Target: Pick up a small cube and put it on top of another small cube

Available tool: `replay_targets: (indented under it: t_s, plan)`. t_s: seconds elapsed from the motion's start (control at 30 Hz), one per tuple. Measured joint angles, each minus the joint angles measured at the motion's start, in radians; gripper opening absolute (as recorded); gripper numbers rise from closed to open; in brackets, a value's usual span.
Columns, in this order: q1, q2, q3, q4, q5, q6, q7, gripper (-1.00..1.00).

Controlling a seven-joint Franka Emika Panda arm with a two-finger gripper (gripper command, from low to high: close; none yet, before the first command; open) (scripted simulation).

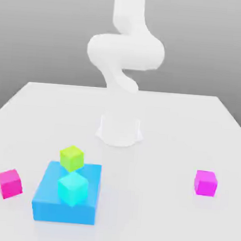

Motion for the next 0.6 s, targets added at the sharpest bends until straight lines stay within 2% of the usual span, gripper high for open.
replay_targets:
  t_s: [0.27,0.6]
  plan:
    - [-0.179,0.229,0.019,-0.059,-0.146,0.089,0.147,0.00]
    - [-0.338,0.506,-0.046,-0.131,-0.256,0.200,0.277,0.00]
